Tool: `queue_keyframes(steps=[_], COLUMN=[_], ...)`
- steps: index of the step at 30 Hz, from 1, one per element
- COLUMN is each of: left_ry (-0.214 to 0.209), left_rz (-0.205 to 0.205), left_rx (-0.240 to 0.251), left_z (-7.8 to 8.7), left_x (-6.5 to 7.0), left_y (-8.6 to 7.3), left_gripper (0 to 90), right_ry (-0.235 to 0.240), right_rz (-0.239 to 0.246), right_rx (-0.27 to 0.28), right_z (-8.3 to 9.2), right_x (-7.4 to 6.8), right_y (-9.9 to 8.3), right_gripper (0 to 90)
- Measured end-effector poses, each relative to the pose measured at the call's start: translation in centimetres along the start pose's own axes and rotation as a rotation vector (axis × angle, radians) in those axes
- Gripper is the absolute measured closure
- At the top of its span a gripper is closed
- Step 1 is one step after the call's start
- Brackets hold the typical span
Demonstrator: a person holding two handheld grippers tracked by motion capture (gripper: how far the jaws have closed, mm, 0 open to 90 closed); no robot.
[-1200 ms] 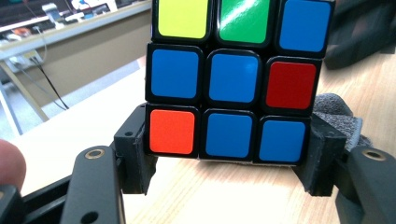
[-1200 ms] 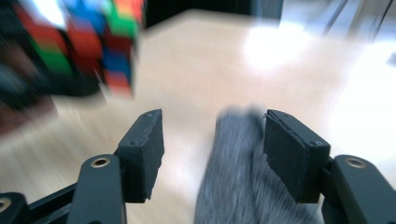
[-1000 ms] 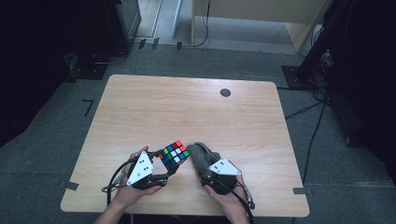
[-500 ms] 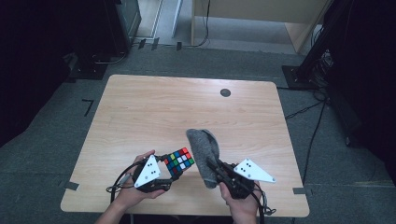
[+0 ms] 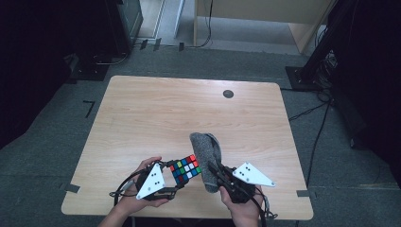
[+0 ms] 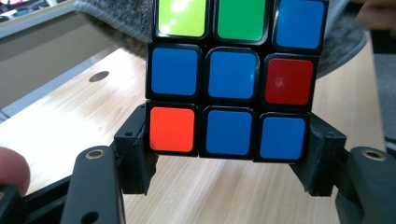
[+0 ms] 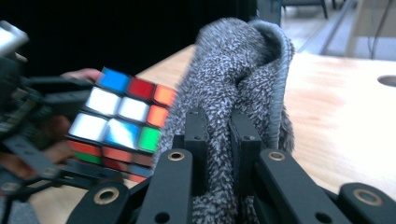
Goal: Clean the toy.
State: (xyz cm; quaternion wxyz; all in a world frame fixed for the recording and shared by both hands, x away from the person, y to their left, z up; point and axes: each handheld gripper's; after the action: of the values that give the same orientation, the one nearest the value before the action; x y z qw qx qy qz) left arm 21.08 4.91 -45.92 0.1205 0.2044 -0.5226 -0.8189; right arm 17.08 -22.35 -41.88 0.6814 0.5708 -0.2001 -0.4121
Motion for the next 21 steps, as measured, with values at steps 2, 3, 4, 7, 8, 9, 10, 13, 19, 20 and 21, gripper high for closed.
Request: queue_keyframes(steps=[2,3,4,7,8,9,10,13,19,20,21], left_ry=[0.010,0.011,0.009,0.001,0.001,-0.006,-0.015,-0.022,-0.016,-0.018,-0.022], left_rz=[-0.007,-0.013,-0.013,-0.029,-0.039,-0.041,-0.040,-0.037,-0.037,-0.035,-0.035], left_rx=[-0.007,-0.009,-0.006,-0.002,-0.003,0.000,0.007,0.017,0.014,0.018,0.023], left_z=[-0.1,-0.1,-0.1,0.0,0.0,0.1,0.2,0.2,0.2,0.2,0.2], left_x=[0.1,0.1,0.2,0.6,0.7,0.7,0.7,0.7,0.6,0.6,0.7], left_y=[-0.1,0.0,0.0,0.3,0.4,0.4,0.4,0.5,0.4,0.5,0.5], left_gripper=[33.9,34.0,33.9,33.9,34.0,34.0,34.0,34.0,34.0,34.0,34.0], right_ry=[0.066,0.092,0.111,0.140,0.138,0.122,0.107,0.008,0.075,0.104,0.130], right_rz=[0.030,0.047,0.068,0.094,0.095,0.086,0.079,0.069,0.032,0.024,0.026], right_rx=[0.035,0.045,0.051,0.031,0.026,0.023,0.019,-0.009,0.057,0.061,0.064], right_z=[0.3,0.4,0.4,0.0,-0.1,-0.2,-0.3,-0.3,0.7,0.9,0.8], right_x=[-0.9,-1.7,-2.4,-3.4,-3.3,-2.9,-2.6,-1.1,-1.1,-1.5,-2.0], right_y=[0.6,0.9,1.1,1.0,0.8,0.6,0.5,0.1,0.9,1.1,1.3], right_gripper=[81.5,81.5,81.5,81.5,81.5,81.5,81.6,81.6,81.5,81.5,81.5])
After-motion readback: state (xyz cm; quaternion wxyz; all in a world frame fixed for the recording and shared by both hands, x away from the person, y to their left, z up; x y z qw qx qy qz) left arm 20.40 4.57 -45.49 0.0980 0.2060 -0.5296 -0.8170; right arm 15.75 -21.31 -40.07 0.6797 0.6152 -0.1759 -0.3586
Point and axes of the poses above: each handheld gripper's, and its own axes: z roughly backward along the jaws, y roughly out of its top, x roughly to its right, and after that the axes turned 1 degree about z, right-handed
